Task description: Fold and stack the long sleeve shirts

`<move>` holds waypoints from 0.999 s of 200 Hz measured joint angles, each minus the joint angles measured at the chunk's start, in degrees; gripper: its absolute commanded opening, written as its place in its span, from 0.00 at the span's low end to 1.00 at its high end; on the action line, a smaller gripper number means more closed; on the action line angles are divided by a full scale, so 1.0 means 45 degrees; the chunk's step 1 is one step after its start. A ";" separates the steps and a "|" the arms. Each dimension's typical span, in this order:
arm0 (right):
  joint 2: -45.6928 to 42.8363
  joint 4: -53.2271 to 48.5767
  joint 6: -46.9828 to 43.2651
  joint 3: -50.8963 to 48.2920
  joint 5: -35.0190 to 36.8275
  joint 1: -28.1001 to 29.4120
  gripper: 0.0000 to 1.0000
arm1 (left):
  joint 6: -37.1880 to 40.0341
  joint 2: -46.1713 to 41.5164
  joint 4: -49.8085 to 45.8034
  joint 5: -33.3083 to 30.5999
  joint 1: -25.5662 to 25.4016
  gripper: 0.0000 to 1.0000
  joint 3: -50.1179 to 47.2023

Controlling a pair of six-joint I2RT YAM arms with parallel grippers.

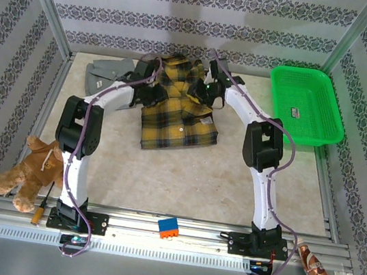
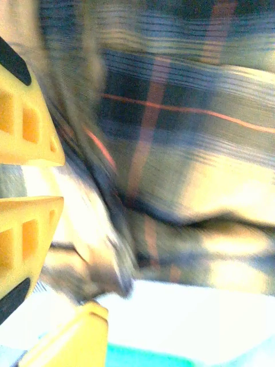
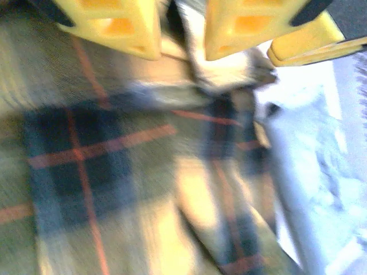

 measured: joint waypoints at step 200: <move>-0.1593 -0.0923 -0.2016 -0.4245 0.2089 0.0010 0.16 | -0.0714 -0.4192 0.1724 -0.0335 -0.3614 0.41 -0.6683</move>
